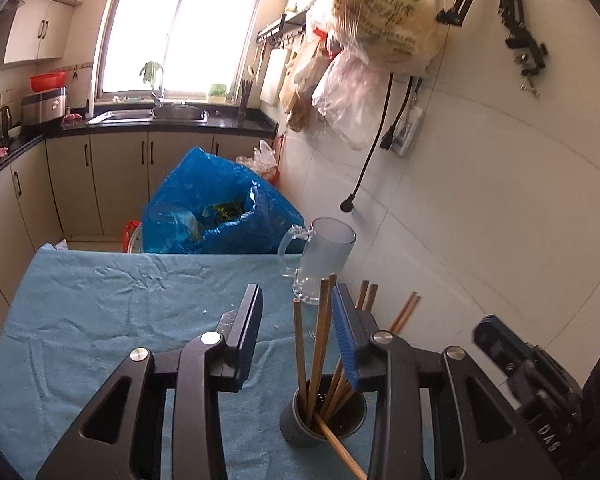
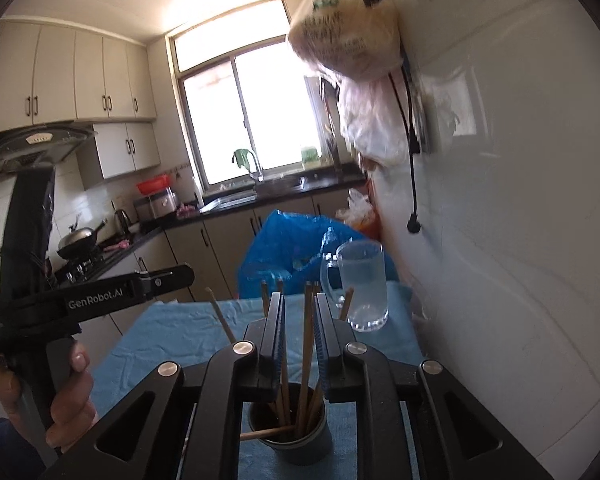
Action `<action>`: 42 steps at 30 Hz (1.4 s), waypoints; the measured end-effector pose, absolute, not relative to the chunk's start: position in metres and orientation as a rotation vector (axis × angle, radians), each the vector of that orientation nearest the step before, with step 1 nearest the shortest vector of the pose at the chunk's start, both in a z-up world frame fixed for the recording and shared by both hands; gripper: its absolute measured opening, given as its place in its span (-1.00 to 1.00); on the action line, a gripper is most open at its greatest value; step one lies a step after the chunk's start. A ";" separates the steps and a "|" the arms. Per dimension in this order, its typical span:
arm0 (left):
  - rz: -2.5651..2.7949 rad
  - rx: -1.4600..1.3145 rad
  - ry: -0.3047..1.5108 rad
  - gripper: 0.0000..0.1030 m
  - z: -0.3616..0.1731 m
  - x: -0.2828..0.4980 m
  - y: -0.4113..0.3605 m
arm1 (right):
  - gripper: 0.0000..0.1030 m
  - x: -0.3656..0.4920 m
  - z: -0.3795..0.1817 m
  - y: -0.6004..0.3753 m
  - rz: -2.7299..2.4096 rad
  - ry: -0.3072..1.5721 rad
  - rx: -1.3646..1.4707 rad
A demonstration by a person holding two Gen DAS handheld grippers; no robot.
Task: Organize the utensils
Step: 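Move both open tools back toward the remaining chopsticks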
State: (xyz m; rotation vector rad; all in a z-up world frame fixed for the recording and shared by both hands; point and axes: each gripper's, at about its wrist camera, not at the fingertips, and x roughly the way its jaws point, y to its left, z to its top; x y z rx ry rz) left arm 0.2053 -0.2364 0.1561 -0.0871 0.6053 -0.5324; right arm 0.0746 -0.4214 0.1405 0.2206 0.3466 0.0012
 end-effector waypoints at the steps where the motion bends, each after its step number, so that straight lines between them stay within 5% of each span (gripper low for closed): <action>1: -0.527 -0.088 0.596 -0.32 0.159 0.201 -0.232 | -0.69 0.068 0.145 -0.421 0.003 0.333 0.224; 5: -0.497 -0.056 0.560 -0.27 0.164 0.179 -0.212 | -0.48 0.037 0.158 -0.416 0.026 0.281 0.247; 12: -0.420 0.010 0.603 -0.20 0.144 0.141 -0.162 | -0.47 -0.003 0.142 -0.393 0.103 0.321 0.282; 25: -0.321 0.002 0.890 -0.20 0.024 0.095 -0.062 | -0.47 0.005 0.041 -0.311 0.245 0.654 0.289; 42: -0.388 0.018 1.232 -0.21 -0.046 0.200 -0.120 | -0.47 0.015 0.016 -0.294 0.235 0.733 0.271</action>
